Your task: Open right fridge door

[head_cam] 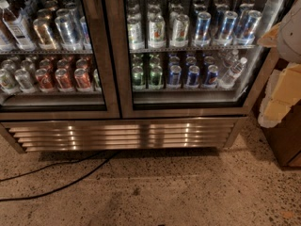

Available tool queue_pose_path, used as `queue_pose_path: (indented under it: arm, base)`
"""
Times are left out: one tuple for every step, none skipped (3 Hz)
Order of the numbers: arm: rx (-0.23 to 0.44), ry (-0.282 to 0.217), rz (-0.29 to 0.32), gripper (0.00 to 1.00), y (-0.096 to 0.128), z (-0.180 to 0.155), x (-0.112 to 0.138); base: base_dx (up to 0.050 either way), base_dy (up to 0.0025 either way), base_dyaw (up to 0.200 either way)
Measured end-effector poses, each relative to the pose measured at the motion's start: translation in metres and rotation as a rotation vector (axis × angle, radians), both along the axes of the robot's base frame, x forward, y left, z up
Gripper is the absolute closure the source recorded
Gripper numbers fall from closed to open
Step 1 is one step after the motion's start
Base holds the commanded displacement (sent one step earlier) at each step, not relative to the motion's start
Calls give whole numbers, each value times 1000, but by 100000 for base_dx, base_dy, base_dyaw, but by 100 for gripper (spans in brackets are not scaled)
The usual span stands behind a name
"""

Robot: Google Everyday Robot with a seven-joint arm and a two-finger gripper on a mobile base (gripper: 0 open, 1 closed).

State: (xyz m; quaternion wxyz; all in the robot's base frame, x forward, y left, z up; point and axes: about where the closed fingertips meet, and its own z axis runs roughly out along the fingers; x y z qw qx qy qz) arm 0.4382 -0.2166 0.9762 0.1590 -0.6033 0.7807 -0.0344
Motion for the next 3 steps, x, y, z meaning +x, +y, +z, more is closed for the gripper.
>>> queue_pose_path:
  arm:
    - [0, 0, 0, 0, 0, 0, 0]
    - [9, 0, 0, 0, 1, 0, 1]
    - [49, 106, 60, 0, 36, -44, 24]
  base:
    - [0, 0, 0]
    - [0, 0, 0]
    - [0, 0, 0]
